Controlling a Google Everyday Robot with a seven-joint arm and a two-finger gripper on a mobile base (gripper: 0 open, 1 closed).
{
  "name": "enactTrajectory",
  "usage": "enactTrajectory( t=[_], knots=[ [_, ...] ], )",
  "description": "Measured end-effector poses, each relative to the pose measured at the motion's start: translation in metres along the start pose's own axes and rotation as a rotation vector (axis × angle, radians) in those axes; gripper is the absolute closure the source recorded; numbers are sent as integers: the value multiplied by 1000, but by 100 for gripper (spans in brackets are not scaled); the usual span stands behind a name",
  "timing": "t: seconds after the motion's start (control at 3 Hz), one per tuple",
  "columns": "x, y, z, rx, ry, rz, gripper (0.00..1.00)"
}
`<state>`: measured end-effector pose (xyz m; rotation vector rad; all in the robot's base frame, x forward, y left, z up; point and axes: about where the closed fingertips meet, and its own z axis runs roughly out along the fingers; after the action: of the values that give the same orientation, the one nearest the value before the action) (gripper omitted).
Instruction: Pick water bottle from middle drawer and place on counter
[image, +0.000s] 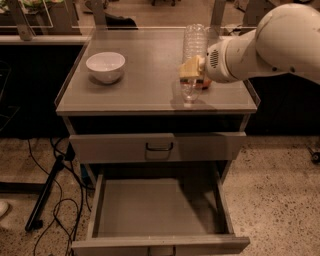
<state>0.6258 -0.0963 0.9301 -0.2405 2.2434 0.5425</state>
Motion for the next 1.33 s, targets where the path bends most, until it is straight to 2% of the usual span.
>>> enactTrajectory(
  t=[0.33, 0.67, 1.0, 1.33],
  knots=[
    [-17, -2, 11, -27, 25, -33, 100],
    [-37, 9, 16, -67, 45, -84, 100],
    [-43, 7, 20, -83, 59, -88, 100],
    [-62, 3, 31, -107, 71, -99, 100]
  ],
)
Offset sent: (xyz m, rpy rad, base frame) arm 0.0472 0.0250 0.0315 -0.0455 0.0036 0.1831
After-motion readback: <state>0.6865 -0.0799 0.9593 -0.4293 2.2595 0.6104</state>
